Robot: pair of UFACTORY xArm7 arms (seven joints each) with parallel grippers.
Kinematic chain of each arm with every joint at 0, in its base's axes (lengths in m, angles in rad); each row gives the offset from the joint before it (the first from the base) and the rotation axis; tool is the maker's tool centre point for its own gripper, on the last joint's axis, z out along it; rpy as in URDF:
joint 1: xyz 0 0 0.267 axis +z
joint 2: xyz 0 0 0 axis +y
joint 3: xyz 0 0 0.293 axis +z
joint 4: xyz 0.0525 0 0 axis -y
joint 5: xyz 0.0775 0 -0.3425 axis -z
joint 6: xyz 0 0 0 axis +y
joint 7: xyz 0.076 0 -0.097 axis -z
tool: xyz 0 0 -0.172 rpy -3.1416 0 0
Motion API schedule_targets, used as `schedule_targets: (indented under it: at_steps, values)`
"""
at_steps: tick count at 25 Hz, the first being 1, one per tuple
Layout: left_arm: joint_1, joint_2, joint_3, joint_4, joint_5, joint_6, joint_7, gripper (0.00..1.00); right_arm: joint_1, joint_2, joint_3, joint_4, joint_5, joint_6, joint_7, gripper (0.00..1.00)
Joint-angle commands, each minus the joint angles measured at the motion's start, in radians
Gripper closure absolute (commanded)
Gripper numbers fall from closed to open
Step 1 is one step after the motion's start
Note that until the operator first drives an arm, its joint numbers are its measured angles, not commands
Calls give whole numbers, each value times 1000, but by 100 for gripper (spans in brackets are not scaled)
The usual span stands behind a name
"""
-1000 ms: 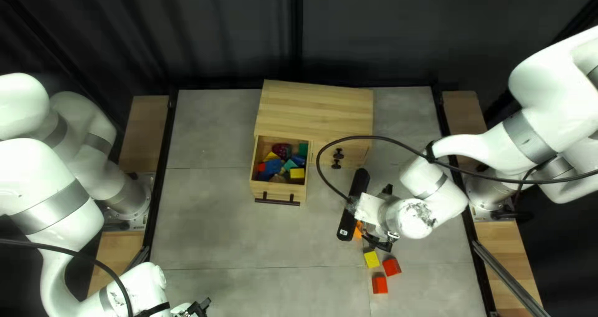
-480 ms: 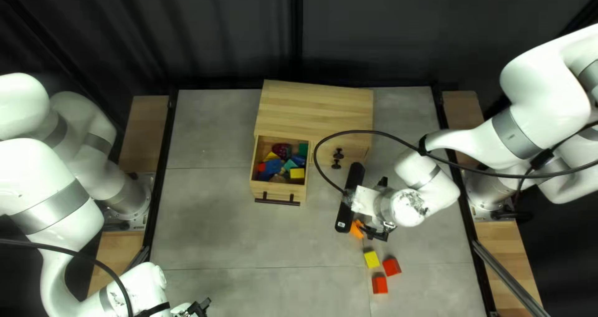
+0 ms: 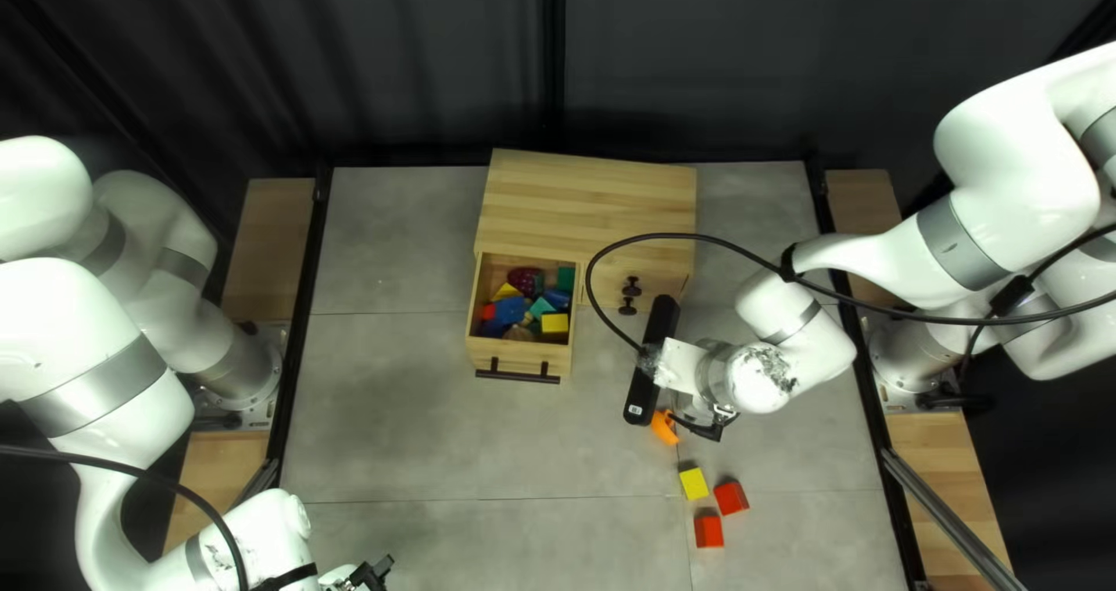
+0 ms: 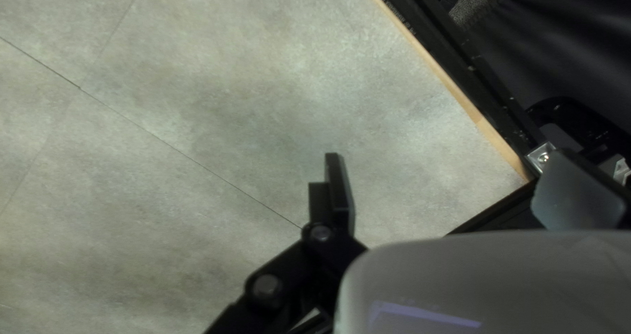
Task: Open drawers and place objects into drawer and close
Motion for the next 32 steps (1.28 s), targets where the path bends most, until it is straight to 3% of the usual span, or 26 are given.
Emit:
schedule_targets:
  at_steps: [1, 7, 11, 17, 24, 25, 26, 27, 30, 32]
  values:
    - [0, 0, 0, 0, 0, 0, 0, 0, 17, -49, 17, 58, 23, 103, -22, 98]
    - [0, 0, 0, 0, 0, 0, 0, 0, 24, -100, 31, 172, -8, 185, -57, 99]
    - [0, 0, 0, 0, 0, 0, 0, 0, 9, -108, 19, 235, -63, 176, -105, 99]
    - [0, 0, 0, 0, 0, 0, 0, 0, -54, -31, -48, 337, -152, 56, -212, 99]
    - [0, 0, 0, 0, 0, 0, 0, 0, -124, 132, -103, 460, -161, -109, -319, 98]
    - [0, 0, 0, 0, 0, 0, 0, 0, -133, 147, -108, 466, -162, -131, -328, 65]
    - [0, 0, 0, 0, 0, 0, 0, 0, -137, 153, -110, 469, -163, -143, -332, 9]
    - [0, 0, 0, 0, 0, 0, 0, 0, -141, 159, -113, 469, -164, -157, -333, 0]
    - [0, 0, 0, 0, 0, 0, 0, 0, -135, 147, -109, 456, -164, -155, -319, 0]
    - [0, 0, 0, 0, 0, 0, 0, 0, -110, 123, -92, 447, -158, -97, -276, 0]
